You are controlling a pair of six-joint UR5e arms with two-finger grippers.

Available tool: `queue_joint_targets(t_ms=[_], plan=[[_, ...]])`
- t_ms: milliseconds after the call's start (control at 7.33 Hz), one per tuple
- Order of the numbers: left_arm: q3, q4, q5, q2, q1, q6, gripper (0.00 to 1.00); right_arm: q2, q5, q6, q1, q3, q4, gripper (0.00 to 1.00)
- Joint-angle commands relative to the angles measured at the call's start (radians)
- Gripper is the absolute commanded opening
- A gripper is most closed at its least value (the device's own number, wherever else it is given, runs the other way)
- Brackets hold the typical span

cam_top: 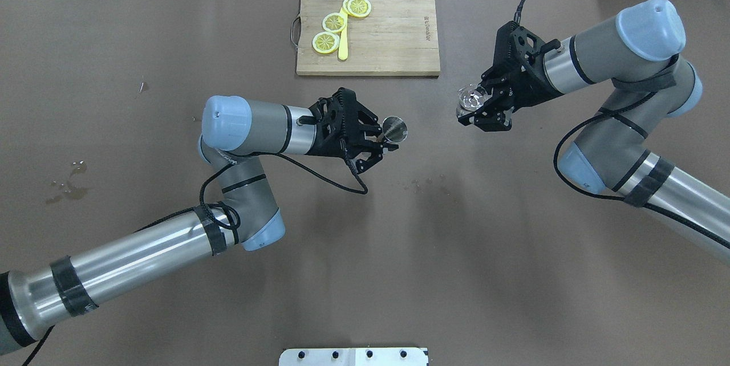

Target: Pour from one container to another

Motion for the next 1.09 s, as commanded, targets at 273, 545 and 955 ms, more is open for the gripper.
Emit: queue_joint_targets(t_ms=[273,545,955], plan=[[0.019,-0.009,0.005,-0.013,0.012,0.000,0.00,-0.009,0.060,-0.053,-0.006,0.058,-0.061,0.00],[0.020,-0.009,0.006,-0.013,0.012,0.000,0.00,-0.017,0.081,-0.054,-0.011,0.083,-0.107,0.00],[0.034,-0.009,0.006,-0.019,0.012,0.000,0.00,-0.016,0.068,-0.159,-0.023,0.293,-0.528,0.00]])
